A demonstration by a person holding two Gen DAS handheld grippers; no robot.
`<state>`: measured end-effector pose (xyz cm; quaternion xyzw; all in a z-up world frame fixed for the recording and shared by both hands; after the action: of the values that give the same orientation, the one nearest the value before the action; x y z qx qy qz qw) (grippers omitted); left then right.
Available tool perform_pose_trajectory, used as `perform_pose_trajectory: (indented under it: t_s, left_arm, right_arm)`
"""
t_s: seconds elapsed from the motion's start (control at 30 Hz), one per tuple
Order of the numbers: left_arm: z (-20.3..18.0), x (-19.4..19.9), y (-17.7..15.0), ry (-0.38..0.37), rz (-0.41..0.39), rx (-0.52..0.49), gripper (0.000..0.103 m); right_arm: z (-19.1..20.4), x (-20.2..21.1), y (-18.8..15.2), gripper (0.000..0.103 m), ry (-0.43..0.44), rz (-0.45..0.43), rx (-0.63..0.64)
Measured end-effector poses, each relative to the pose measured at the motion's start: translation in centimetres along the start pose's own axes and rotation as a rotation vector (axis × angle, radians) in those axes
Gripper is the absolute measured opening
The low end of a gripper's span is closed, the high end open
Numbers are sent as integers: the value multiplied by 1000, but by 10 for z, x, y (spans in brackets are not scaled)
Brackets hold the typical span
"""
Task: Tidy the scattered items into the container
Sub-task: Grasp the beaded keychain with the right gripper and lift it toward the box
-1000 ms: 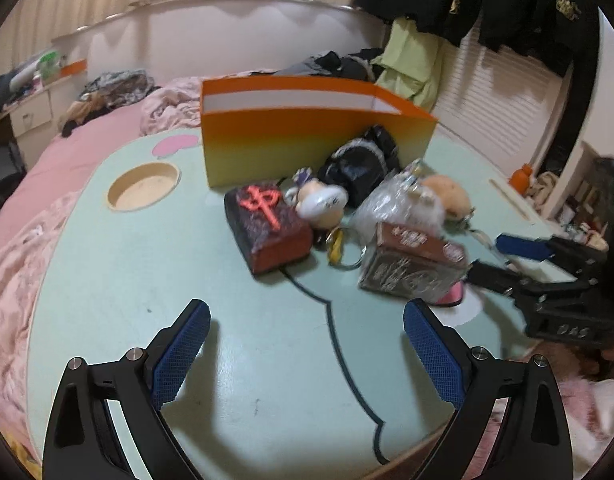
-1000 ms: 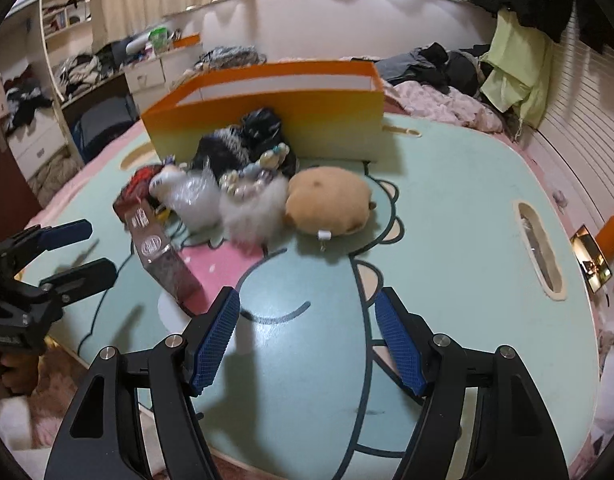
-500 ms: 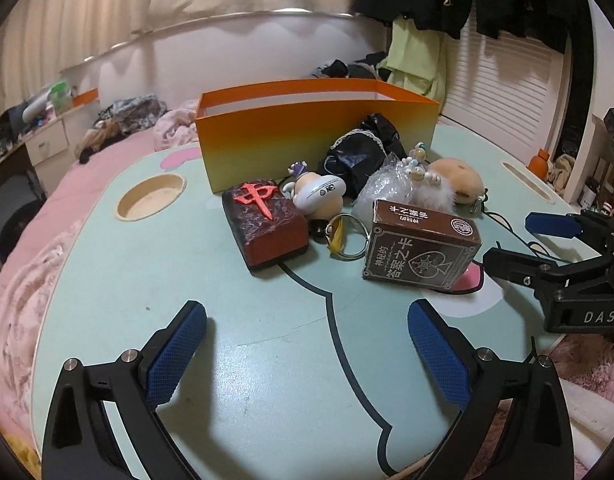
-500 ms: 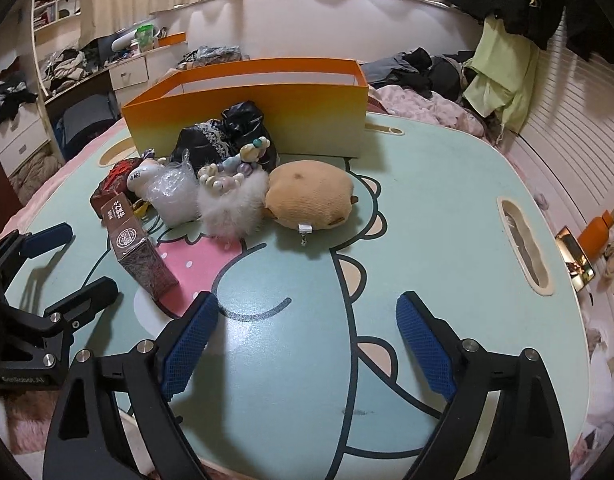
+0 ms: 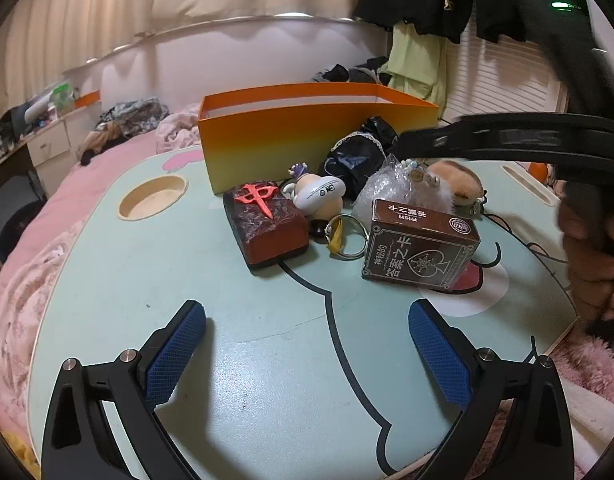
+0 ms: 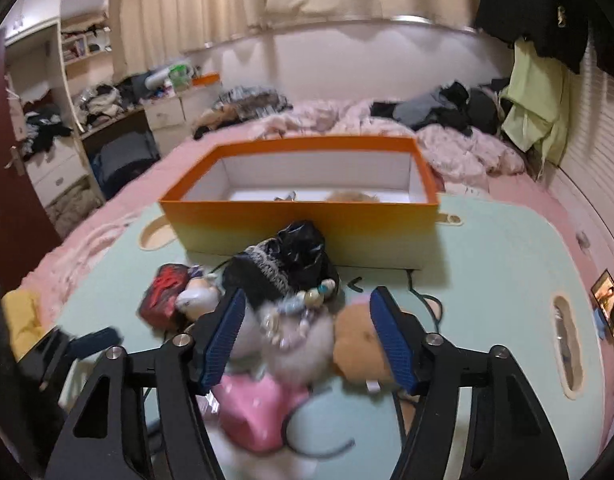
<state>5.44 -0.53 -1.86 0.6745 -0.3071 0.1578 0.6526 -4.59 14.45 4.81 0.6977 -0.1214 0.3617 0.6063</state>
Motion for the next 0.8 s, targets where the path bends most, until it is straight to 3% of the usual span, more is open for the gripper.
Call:
perform_pose_trajectory:
  t_s: [0.1,0.23,0.43,0.63,0.8]
  left_arm:
    - [0,0,0,-2,0,-2,102]
    - [0,0,0,-2,0,-1,102]
    - [0,0,0,-3,-1,0,102]
    - [0,0,0,-2,-1,0,102]
    - [0,0,0,-2,-1,0,102]
  right_arm:
    - [3,-24,0,44,-10,64,-3]
    - [10,-23,-4,21,-4,55,26]
    - [5,-9,-6,16,35,12,4]
    - [-16,34,-3,16,97,-76,-78]
    - [-35,58,-21,16,127,-79,-114]
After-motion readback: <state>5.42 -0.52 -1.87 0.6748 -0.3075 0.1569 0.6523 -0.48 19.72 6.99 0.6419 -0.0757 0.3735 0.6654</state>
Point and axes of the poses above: each gripper's, at about its wrist camera, not at the fingertips, and x roughly against the way its jaws point, z to its left, y to its top, the point moved 2 cm from there along -x, roughly the way its jaws point, and after that the axes turned 8 degrees about -y, right-handed, at the moved point
